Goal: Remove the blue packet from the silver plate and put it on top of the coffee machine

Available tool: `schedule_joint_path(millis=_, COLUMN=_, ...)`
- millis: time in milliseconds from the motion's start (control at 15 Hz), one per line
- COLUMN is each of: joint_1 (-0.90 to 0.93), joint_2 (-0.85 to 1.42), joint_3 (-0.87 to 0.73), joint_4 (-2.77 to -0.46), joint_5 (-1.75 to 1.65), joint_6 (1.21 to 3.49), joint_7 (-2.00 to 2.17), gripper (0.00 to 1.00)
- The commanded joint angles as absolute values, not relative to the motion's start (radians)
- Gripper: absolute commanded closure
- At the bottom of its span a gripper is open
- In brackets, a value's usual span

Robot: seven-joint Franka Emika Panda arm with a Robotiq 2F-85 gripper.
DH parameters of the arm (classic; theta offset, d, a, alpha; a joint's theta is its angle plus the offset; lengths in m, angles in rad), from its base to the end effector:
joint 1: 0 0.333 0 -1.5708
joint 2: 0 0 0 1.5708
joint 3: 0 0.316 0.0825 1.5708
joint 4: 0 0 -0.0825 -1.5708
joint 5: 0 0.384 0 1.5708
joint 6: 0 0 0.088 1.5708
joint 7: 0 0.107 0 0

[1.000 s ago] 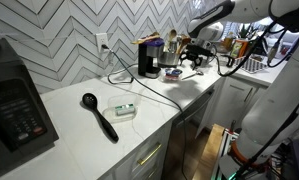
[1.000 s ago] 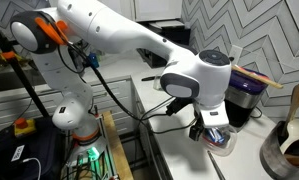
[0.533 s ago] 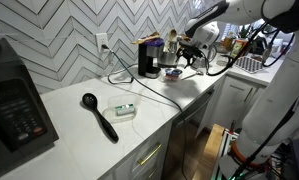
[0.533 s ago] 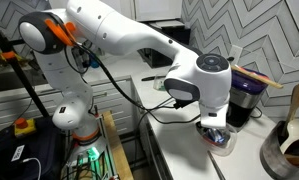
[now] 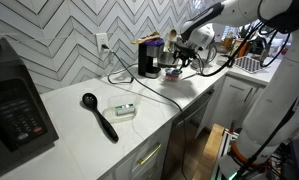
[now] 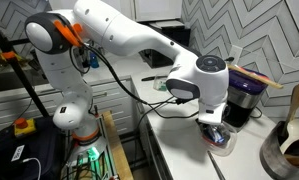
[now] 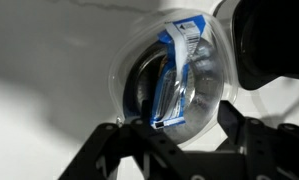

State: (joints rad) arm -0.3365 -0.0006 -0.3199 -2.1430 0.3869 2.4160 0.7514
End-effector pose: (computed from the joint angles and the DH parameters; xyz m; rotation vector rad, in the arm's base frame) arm 0.4478 -0.3425 0.4318 -1.8942 2.0789 -0.3636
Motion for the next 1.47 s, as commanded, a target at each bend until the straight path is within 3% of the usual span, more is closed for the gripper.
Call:
schedule_joint_path(millis=0, joint_1=-0.334, joint_2=-0.006, joint_3=-0.324, joint_4=-2.159, joint_5=0.381, joint_6=2.427, joint_7=0.78, gripper=0.4)
schedule_joint_path(millis=133, joint_1=-0.332, joint_2=0.005, joint_3=-0.322, joint_4=-2.158, joint_5=0.391, joint_6=2.421, joint_7=0.781, gripper=0.47)
schedule_joint_path(millis=267, joint_1=-0.329, joint_2=0.016, joint_3=-0.32, joint_4=-2.156, joint_5=0.398, joint_6=2.41, joint_7=0.78, gripper=0.62)
schedule_joint_path(millis=333, joint_1=-0.328, joint_2=0.02, joint_3=-0.319, joint_4=-2.156, joint_5=0.397, joint_6=2.416, joint_7=0.781, gripper=0.61)
schedule_joint_path(millis=467, joint_1=-0.326, joint_2=0.028, joint_3=-0.318, joint_4=-2.152, joint_5=0.397, joint_6=2.421, joint_7=0.783, gripper=0.87)
schedule_joint_path(millis=600, joint_1=-0.325, joint_2=0.037, joint_3=-0.318, joint_4=-2.148, joint_5=0.393, joint_6=2.419, joint_7=0.786, gripper=1.0)
schedule_joint_path(millis=1400, joint_1=-0.335, joint_2=-0.173, joint_3=-0.313, joint_4=-2.112, joint_5=0.301, joint_6=2.344, joint_7=0.755, gripper=1.0)
